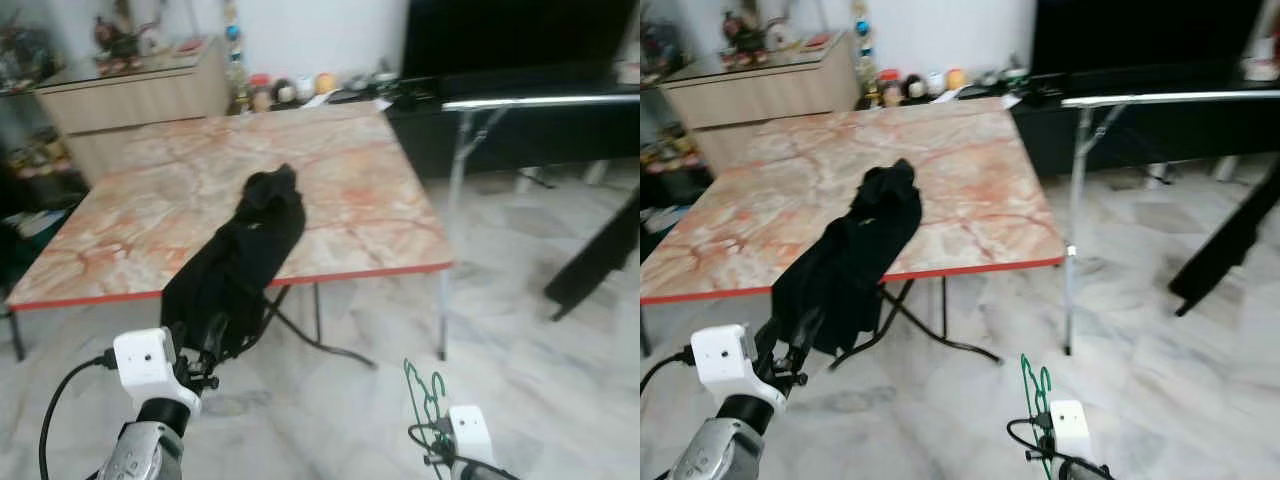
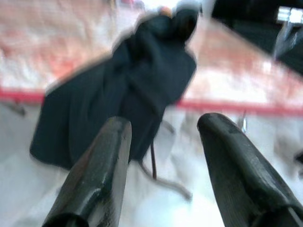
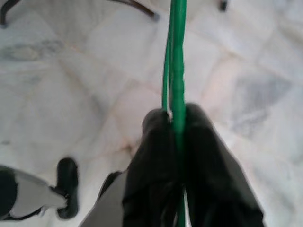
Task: Hang hanger
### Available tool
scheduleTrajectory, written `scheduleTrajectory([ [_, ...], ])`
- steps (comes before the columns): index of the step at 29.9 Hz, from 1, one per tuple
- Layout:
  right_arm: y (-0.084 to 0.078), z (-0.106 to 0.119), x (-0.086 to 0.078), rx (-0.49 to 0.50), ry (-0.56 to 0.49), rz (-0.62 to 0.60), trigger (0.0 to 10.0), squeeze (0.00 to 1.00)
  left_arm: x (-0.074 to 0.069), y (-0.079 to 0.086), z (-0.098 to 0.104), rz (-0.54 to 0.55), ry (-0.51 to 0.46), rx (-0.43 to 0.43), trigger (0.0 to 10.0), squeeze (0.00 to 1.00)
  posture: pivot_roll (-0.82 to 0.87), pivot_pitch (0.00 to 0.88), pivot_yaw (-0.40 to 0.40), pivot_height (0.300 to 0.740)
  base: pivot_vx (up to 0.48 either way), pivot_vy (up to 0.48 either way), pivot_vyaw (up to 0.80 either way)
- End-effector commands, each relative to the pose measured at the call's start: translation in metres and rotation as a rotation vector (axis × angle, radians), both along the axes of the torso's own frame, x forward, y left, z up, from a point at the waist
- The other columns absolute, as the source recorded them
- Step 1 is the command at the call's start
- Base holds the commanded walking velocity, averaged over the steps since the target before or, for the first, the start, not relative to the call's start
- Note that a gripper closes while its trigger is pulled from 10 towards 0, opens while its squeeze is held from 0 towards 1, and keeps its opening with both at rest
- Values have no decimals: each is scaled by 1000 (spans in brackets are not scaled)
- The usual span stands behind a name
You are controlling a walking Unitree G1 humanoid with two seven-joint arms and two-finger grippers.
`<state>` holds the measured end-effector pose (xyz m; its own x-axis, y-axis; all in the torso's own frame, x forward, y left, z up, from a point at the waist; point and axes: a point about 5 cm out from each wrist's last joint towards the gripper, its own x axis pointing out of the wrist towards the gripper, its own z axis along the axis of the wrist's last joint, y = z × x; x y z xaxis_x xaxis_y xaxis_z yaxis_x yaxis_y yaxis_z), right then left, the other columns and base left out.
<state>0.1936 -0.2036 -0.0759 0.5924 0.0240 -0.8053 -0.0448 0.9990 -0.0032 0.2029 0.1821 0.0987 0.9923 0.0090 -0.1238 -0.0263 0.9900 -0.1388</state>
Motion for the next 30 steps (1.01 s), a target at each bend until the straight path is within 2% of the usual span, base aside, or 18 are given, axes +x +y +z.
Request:
scheduleTrajectory([
  [1,2,2,5,6,-12,-1,10000,0,-1,7,-18,27,83,28,10000,0,6,0,43,732,0,0,0],
  [2,2,3,6,7,-13,-1,10000,0,-1,10,-25,30,120,47,10000,0,8,0,42,732,0,0,0],
  [4,2,3,6,7,-13,-1,10000,0,-1,10,-25,30,120,47,10000,0,8,0,42,732,0,0,0],
  [7,3,3,6,9,-14,-4,10000,0,-1,14,-56,2,230,67,10000,0,10,0,43,732,0,0,0],
  [8,3,3,6,9,-14,-4,10000,0,-1,14,-56,2,230,67,10000,0,10,0,43,732,0,0,0],
  [15,4,3,7,11,-16,-8,10000,0,2,24,-113,-28,448,117,10000,0,0,0,47,732,0,0,0],
  [18,4,3,6,12,-15,-6,10000,0,-1,27,-128,-34,509,148,10000,0,2,0,45,732,0,0,0],
  [19,5,2,6,14,-14,-6,10000,0,-13,33,-146,-3,602,147,10000,0,-7,0,51,732,0,0,0],
  [25,6,2,5,16,-12,-3,10000,0,-26,36,-167,39,689,114,10000,0,-8,0,52,732,0,0,0],
  [29,6,2,5,16,-12,-3,10000,0,-26,36,-169,38,688,116,10000,0,-10,0,54,732,0,0,0],
  [30,5,1,4,15,-13,-5,10000,0,-32,33,-175,55,725,92,10000,0,-31,0,59,732,0,0,0],
])
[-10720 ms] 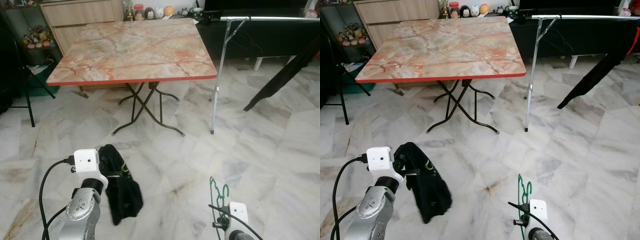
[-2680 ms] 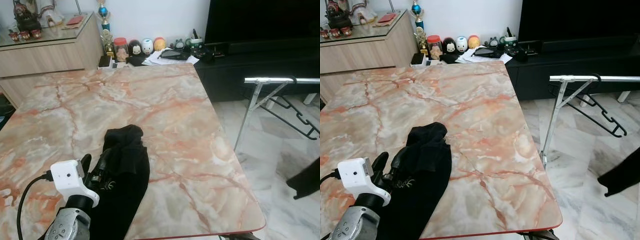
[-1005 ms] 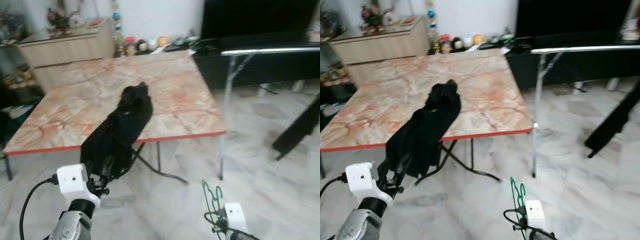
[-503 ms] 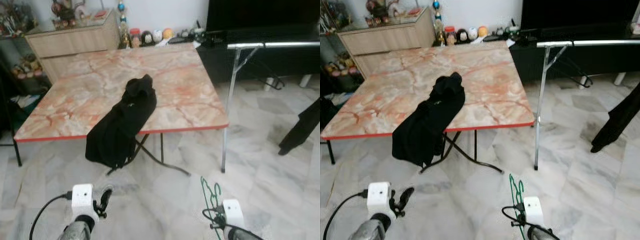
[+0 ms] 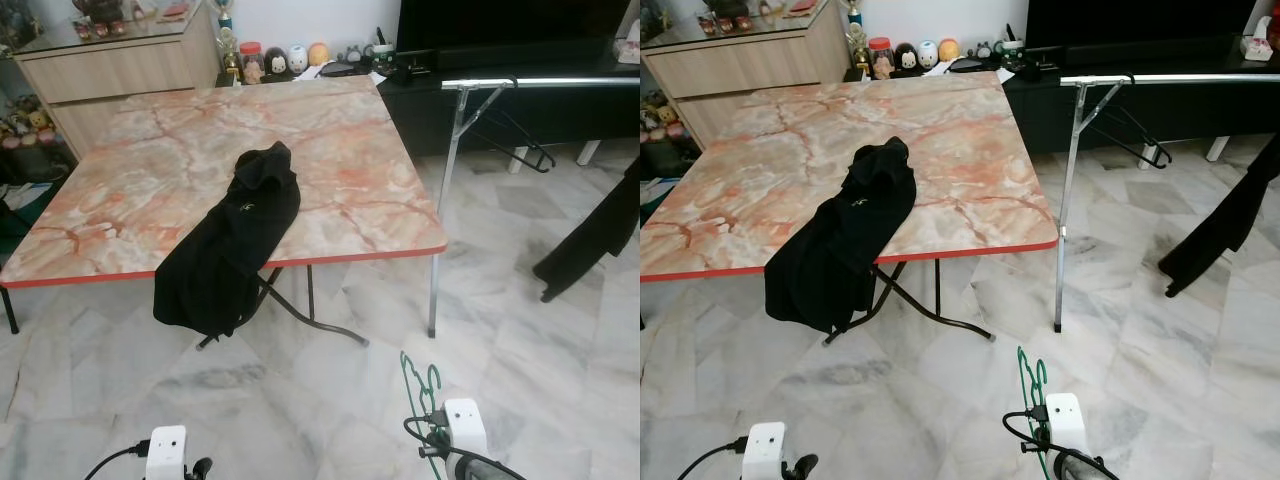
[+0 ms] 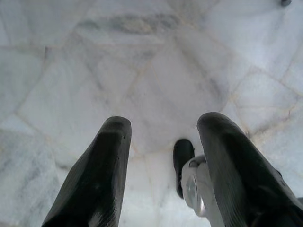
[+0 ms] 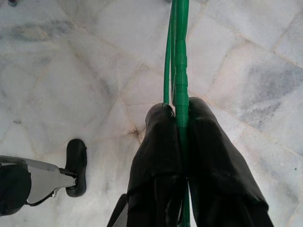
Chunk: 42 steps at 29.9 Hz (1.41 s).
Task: Hang hanger
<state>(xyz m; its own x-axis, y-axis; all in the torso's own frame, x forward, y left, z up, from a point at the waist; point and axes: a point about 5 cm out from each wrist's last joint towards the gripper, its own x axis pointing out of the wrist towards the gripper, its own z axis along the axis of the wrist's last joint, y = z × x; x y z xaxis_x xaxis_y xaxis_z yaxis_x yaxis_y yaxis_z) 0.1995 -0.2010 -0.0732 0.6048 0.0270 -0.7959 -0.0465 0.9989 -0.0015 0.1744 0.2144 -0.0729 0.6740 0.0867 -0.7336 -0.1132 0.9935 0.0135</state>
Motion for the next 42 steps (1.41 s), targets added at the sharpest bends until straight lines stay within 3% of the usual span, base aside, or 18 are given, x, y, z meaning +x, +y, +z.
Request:
scheduleTrajectory([
  [1,2,-1,-2,11,3,-6,10000,0,-7,-2,-7,37,30,-17,10000,0,-28,0,58,732,0,0,0],
  [14,1,-2,-3,1,11,13,10000,0,-8,-5,-10,58,27,-29,10000,0,-41,0,52,732,0,0,0],
  [20,1,-2,-4,0,13,16,10000,0,-17,-11,-15,48,53,-31,10000,0,-47,0,56,732,0,0,0],
  [39,0,-3,-5,-9,16,26,10000,0,-23,-16,-19,34,76,-51,10000,0,-60,0,59,732,0,-323,0],
  [42,0,-2,-4,-9,13,21,10000,0,-23,-10,-18,60,71,-45,10000,0,-59,0,58,732,0,-442,0],
])
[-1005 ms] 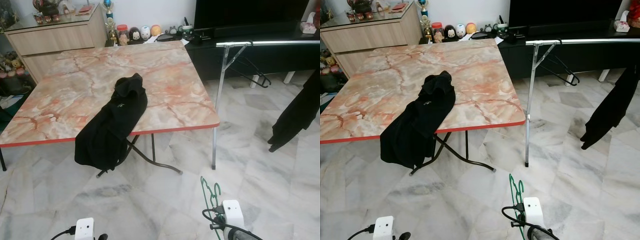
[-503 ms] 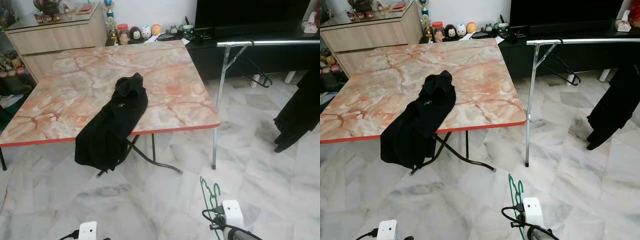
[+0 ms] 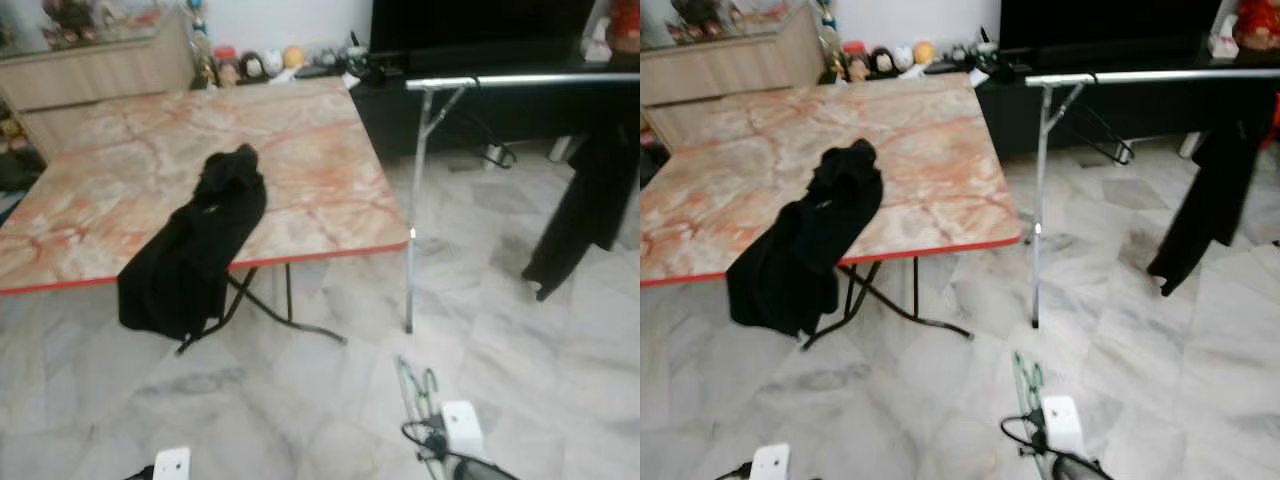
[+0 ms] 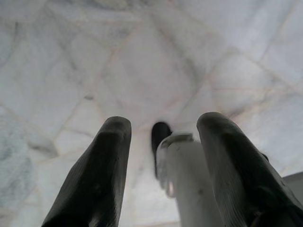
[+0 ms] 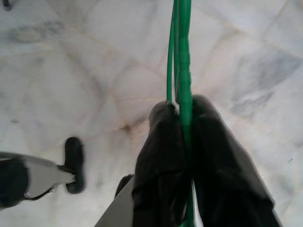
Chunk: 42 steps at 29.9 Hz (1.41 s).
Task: Hang hanger
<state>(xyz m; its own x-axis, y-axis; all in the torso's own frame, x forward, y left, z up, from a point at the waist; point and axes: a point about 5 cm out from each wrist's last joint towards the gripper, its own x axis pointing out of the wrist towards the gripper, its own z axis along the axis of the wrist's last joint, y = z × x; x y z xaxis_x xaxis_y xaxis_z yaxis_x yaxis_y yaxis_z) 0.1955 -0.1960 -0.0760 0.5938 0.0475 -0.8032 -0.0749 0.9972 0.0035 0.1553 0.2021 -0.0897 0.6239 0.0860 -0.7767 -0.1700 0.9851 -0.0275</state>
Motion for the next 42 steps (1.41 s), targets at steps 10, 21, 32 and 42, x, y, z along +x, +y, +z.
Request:
scheduleTrajectory([
  [10,-4,1,2,-11,-4,-4,10000,0,-3,4,0,7,6,6,10000,0,-44,0,57,732,0,-431,0],
  [21,-6,2,3,-19,-4,14,10000,0,4,8,4,17,-33,17,10000,0,-40,0,47,732,0,-343,0],
  [32,-4,7,10,-78,-44,160,10000,0,35,17,24,-13,-195,74,10000,0,-46,0,46,732,0,0,0],
  [42,11,14,19,-157,-67,602,10000,0,77,11,69,-287,-492,177,10000,0,-55,0,46,732,0,0,0],
])
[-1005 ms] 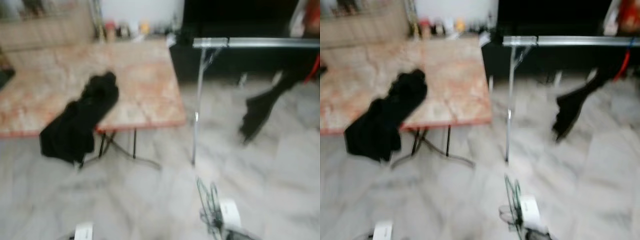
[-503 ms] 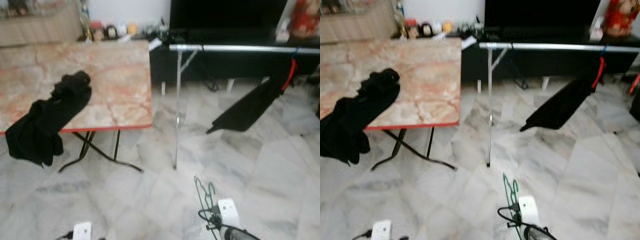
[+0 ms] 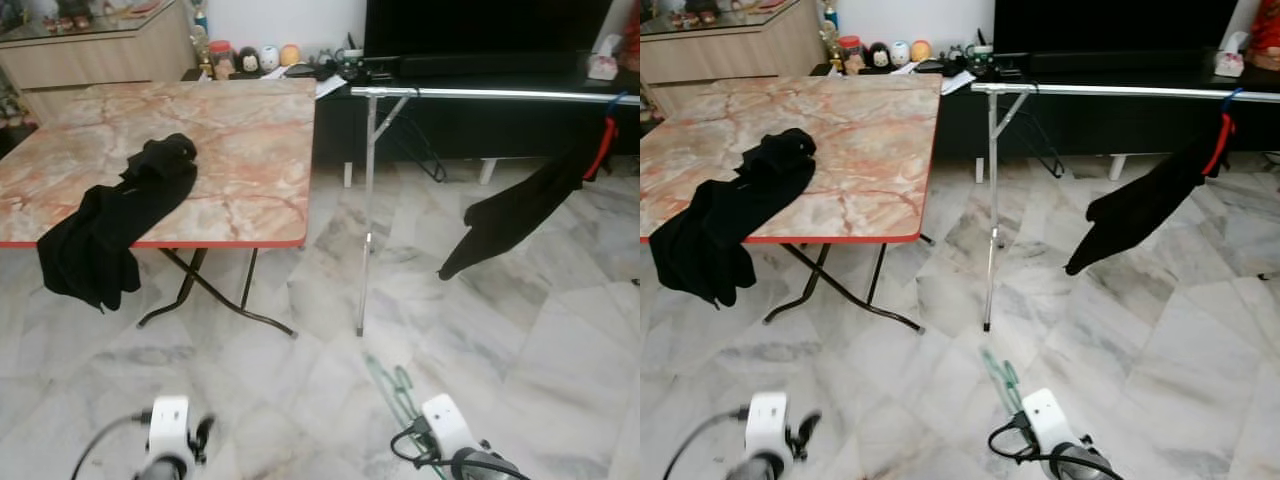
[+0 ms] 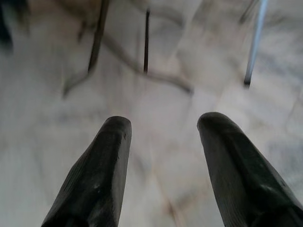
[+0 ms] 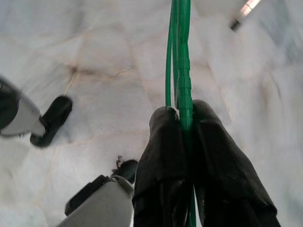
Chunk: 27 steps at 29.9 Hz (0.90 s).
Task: Hang hanger
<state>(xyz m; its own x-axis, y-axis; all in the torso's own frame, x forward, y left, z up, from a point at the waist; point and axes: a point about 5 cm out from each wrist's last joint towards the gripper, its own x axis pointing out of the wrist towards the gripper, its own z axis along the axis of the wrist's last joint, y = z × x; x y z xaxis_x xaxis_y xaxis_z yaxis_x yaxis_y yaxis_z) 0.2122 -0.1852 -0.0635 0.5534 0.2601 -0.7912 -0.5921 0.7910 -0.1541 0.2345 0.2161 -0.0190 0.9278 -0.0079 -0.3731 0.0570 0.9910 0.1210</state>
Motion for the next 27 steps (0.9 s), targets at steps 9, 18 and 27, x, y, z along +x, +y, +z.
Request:
scheduleTrajectory([
  [9,-13,55,30,24,-231,666,10000,0,4,-12,43,-338,-173,81,10000,0,-53,0,45,732,0,0,0],
  [18,-24,80,47,154,142,818,10000,0,-9,-36,89,-798,-146,109,10000,0,-59,0,42,732,0,0,0],
  [27,-6,106,67,151,44,951,10000,0,-20,-59,124,-1056,-51,57,10000,0,-49,0,28,732,0,0,0],
])
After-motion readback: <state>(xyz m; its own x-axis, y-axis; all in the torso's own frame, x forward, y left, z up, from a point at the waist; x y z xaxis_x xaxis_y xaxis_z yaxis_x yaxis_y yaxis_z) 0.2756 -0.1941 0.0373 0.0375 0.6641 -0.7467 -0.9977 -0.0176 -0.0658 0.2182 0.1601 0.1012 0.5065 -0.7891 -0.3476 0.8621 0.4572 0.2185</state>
